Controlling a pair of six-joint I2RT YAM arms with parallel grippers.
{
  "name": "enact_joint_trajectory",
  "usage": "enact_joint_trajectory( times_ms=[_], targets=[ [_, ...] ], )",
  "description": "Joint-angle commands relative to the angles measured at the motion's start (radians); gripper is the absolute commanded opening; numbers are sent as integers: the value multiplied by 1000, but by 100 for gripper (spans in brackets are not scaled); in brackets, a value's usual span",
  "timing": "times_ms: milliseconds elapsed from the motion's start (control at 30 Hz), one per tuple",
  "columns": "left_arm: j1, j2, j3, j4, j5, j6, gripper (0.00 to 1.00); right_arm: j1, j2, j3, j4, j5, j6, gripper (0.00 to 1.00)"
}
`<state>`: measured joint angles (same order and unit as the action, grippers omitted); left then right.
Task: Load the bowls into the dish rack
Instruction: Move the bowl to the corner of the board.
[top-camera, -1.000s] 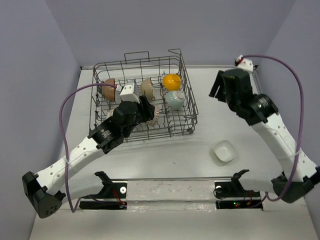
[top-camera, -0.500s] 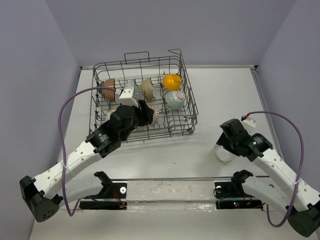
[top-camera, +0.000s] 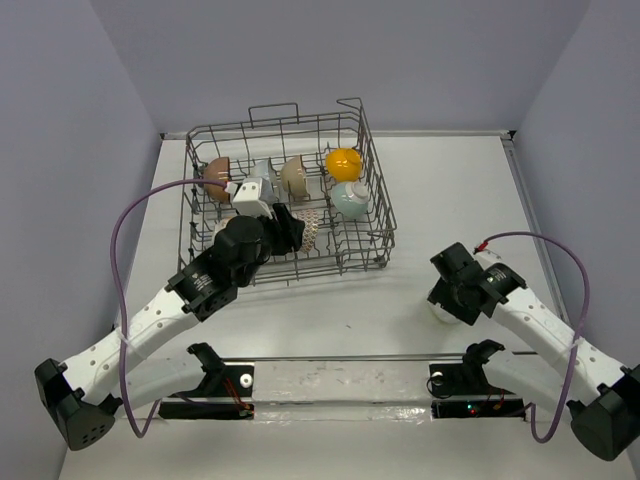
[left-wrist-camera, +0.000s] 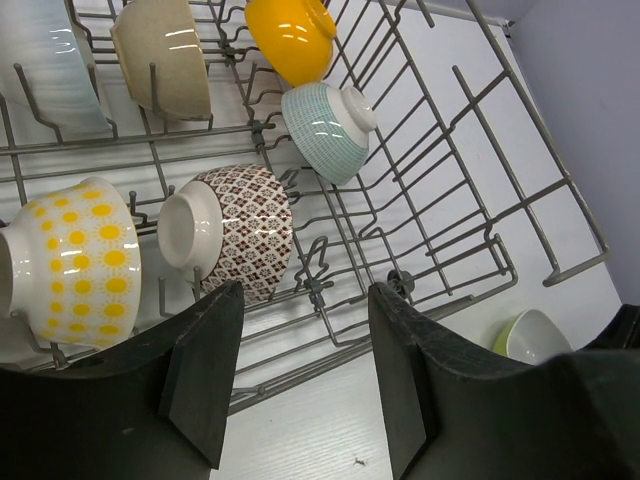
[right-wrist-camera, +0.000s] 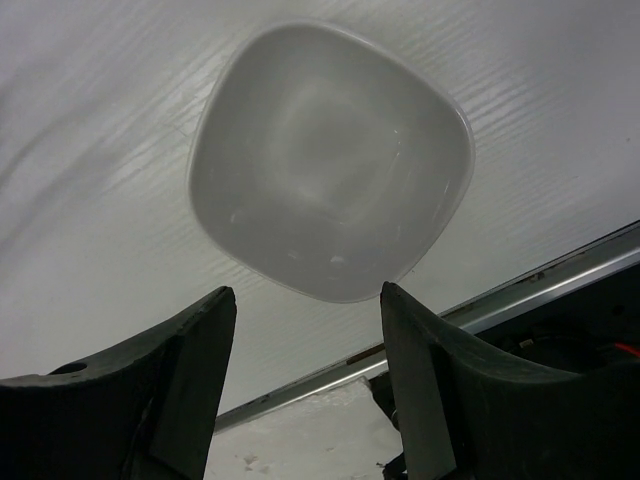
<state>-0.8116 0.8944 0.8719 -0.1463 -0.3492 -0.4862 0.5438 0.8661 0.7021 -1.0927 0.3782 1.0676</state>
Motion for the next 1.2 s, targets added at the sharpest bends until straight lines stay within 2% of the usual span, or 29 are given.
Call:
enact_joint_trajectory(
  times_ms=[0, 433, 733, 1067, 1100, 1167],
  targets=[
    [-3, -25, -4, 50, -24, 15, 62, -2, 56, 13, 10, -5, 29, 65],
    [-3, -37, -8, 31, -28, 17, 62, -2, 163, -61, 232, -81, -17, 65],
    [-3, -40, -17, 28, -33, 18, 62, -2, 274, -23, 275, -18, -32, 65],
    [-3, -37, -25, 27, -39, 18, 63, -2, 372, -3, 338, 50, -40, 47],
    [-3, -35, -25, 27, -40, 18, 63, -2, 392, 8, 344, 60, -41, 41],
    [-3, -35, -27, 24, -40, 18, 63, -2, 407, 22, 344, 73, -43, 36]
  ],
)
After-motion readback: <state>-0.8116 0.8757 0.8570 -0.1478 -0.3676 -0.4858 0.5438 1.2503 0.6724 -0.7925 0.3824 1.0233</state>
